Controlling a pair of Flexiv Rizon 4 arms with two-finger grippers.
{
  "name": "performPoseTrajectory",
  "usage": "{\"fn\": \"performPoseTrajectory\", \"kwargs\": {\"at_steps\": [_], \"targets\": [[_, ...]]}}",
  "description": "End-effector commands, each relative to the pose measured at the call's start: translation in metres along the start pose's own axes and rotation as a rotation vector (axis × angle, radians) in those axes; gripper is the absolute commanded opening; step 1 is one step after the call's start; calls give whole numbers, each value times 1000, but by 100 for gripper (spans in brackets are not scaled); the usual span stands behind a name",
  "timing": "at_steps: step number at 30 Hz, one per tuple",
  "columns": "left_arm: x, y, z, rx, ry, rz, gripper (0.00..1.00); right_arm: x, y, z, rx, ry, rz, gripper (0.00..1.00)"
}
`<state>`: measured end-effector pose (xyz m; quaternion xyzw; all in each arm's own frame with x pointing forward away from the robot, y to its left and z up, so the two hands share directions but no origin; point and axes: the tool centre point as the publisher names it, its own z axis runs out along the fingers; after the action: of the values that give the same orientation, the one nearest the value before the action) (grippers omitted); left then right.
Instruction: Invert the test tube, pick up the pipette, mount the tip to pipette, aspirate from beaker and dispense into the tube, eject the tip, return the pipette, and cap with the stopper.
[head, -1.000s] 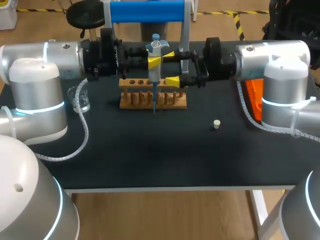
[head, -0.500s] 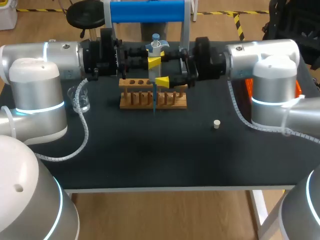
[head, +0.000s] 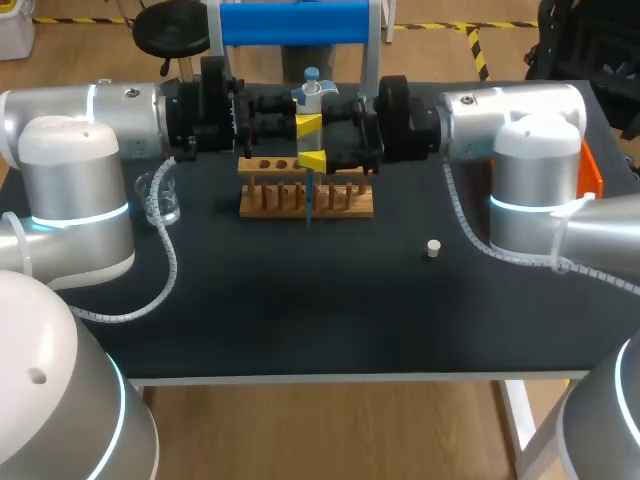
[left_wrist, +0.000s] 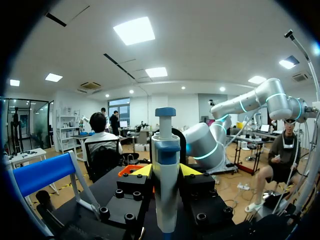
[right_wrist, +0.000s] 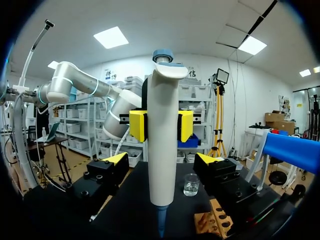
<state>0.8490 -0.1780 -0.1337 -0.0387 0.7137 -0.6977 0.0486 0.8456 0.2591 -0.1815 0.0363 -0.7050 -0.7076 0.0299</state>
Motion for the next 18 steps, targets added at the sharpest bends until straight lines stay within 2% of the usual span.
{"fn": "performPoseTrajectory", "kwargs": {"at_steps": [1, 3, 6, 9, 13, 17, 18], "targets": [[1, 0, 1, 2, -4, 1, 0, 1, 0, 2, -2, -4, -2, 78], [1, 0, 1, 2, -4, 1, 0, 1, 0, 2, -4, -5, -2, 74], [1, 0, 1, 2, -4, 1, 0, 1, 0, 3, -6, -3, -3, 58], [1, 0, 1, 2, -4, 1, 0, 1, 0, 4, -4, -3, -2, 50], [1, 0, 1, 2, -4, 1, 0, 1, 0, 4, -4, 0, -1, 49], [1, 0, 1, 2, -4, 1, 0, 1, 1, 3, -7, 4, -4, 45], [1, 0, 1, 2, -4, 1, 0, 1, 1, 3, -8, 5, -4, 41]]}}
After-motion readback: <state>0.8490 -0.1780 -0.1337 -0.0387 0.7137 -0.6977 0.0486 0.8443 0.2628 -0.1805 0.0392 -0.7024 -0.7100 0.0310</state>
